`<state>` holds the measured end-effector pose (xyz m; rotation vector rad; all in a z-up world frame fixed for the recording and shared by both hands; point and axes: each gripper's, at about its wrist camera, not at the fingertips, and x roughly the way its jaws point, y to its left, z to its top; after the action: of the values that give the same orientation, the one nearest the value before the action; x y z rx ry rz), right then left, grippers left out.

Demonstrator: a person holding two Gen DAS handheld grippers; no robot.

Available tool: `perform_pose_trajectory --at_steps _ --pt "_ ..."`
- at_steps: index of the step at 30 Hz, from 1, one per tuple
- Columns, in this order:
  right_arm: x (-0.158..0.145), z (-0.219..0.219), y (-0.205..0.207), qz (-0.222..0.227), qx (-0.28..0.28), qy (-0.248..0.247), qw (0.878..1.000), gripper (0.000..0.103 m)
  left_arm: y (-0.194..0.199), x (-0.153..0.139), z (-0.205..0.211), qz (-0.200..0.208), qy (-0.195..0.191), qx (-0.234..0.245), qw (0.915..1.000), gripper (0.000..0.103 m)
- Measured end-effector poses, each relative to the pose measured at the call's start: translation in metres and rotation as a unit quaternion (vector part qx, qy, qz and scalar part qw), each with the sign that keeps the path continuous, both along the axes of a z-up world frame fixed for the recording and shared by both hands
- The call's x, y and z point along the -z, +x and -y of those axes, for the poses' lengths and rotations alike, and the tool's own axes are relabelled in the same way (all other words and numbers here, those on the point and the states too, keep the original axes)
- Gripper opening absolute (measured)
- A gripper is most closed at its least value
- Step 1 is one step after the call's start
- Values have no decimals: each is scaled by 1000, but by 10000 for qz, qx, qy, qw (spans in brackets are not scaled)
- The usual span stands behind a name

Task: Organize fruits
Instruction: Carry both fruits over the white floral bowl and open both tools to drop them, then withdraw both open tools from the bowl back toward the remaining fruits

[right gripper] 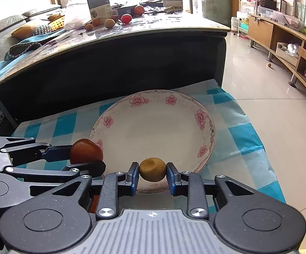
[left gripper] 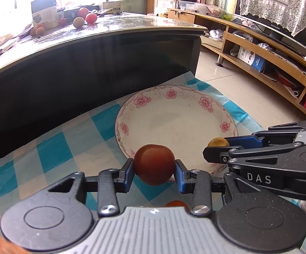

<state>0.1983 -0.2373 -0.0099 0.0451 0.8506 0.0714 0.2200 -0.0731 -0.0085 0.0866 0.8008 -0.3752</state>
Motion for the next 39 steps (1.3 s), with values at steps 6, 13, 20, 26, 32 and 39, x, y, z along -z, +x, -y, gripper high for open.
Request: perform_pose_trajectory --at_steps 6,13,20,26,32,39 --pt "2 1 3 16 24 -75 10000 23 2 2 3 53 20 -12 10000 48" --pt "3 3 4 11 87 -26 10000 24 3 3 5 73 22 -22 10000 48" --pt "1 5 4 81 126 -20 9999 27 3 2 3 67 -22 -39 10000 50" --pt "0 6 3 100 147 -7 9998 28 2 0 3 118 -54 -23 9999 50" --pt "-4 6 0 149 154 5 9998 29 -1 -6 3 178 -68 -20 9998 51" --pt "-10 4 -8 233 126 -19 9996 32 -8 -13 1 234 -89 2 9997 51"
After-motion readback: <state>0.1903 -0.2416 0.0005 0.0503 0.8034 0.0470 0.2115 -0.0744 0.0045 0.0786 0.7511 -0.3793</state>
